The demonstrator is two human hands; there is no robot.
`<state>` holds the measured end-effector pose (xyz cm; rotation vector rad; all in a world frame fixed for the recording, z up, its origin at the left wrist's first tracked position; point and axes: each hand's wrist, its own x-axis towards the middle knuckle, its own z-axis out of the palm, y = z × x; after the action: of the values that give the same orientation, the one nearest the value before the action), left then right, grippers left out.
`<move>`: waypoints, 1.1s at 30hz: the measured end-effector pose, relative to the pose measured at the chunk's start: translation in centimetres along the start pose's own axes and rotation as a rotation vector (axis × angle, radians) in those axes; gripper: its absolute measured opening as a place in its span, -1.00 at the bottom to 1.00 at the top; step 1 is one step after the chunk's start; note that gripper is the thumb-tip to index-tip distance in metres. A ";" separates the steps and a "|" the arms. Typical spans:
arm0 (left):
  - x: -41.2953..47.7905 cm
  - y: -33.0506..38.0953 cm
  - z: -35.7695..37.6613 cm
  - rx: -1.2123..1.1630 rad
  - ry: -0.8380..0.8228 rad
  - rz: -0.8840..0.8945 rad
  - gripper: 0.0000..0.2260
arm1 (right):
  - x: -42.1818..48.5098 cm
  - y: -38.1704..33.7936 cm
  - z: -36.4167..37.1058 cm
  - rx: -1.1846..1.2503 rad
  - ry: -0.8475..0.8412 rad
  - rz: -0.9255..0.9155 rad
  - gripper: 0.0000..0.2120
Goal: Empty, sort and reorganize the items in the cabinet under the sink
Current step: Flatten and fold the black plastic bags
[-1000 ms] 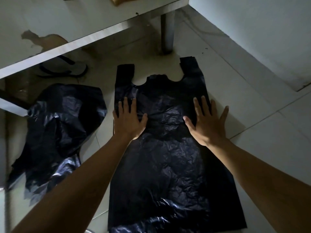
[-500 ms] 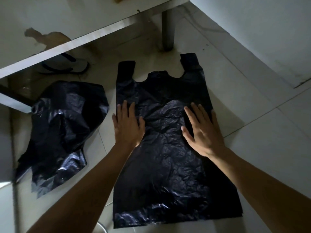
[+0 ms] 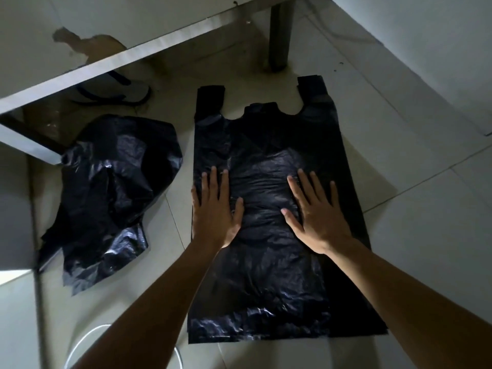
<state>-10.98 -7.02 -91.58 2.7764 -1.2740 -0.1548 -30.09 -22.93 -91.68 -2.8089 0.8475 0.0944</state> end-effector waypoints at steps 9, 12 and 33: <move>1.9 -1.8 -7.2 -0.137 0.156 0.049 -0.63 | 1.6 -1.6 -3.7 -0.024 -0.151 0.051 -0.26; 2.3 -5.2 -12.2 -0.098 0.429 -0.139 -0.72 | 3.1 -3.8 -6.5 -0.041 -0.102 -0.024 -0.31; -2.0 -23.1 -18.3 -0.373 -0.003 -0.553 -0.80 | 11.4 -29.1 -3.5 0.939 -0.099 -0.007 0.04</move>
<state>7.42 10.13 -76.05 2.7030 -0.3880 -0.3836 -4.46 -6.16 -84.48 -1.9061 0.6245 -0.1340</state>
